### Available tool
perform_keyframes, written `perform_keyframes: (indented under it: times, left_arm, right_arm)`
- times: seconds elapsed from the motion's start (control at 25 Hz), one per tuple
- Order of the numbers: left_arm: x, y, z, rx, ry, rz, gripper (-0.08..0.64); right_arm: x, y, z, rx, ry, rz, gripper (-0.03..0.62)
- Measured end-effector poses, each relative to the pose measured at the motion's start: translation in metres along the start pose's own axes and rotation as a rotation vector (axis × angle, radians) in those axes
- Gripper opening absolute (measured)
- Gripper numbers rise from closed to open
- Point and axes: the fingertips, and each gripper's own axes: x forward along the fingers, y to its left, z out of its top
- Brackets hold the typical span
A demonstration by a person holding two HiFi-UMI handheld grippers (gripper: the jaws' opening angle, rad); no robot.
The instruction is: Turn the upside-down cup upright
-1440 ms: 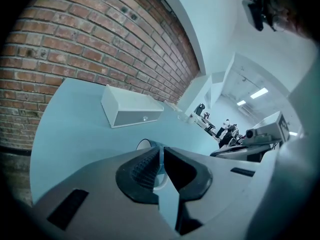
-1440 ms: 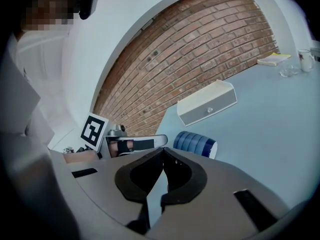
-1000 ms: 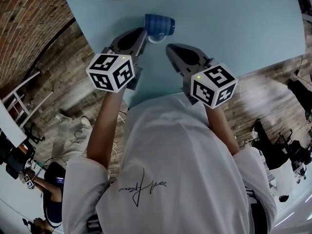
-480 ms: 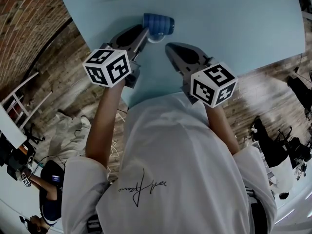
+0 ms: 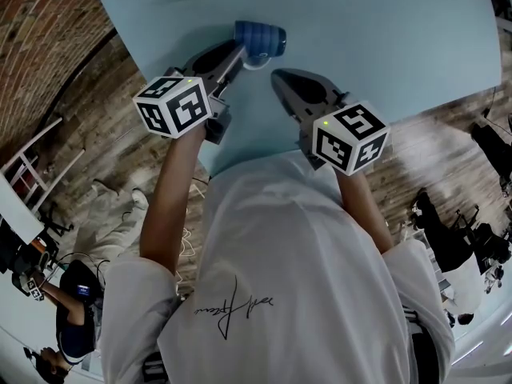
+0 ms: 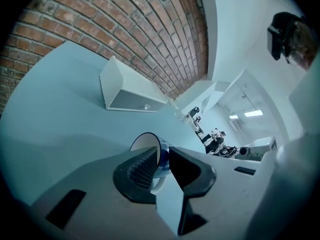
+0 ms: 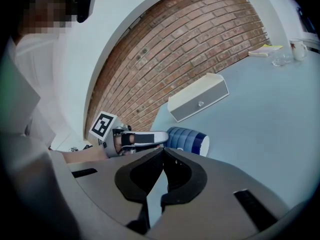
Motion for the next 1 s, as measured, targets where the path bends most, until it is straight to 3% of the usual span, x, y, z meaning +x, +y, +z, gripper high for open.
perform_keyframes:
  times: [1.0]
  left_arm:
    - [0.001,-0.012,-0.010,-0.026,0.013,-0.069,0.040]
  right_arm:
    - [-0.001,-0.002,-0.001,0.010,-0.003,0.010,0.020]
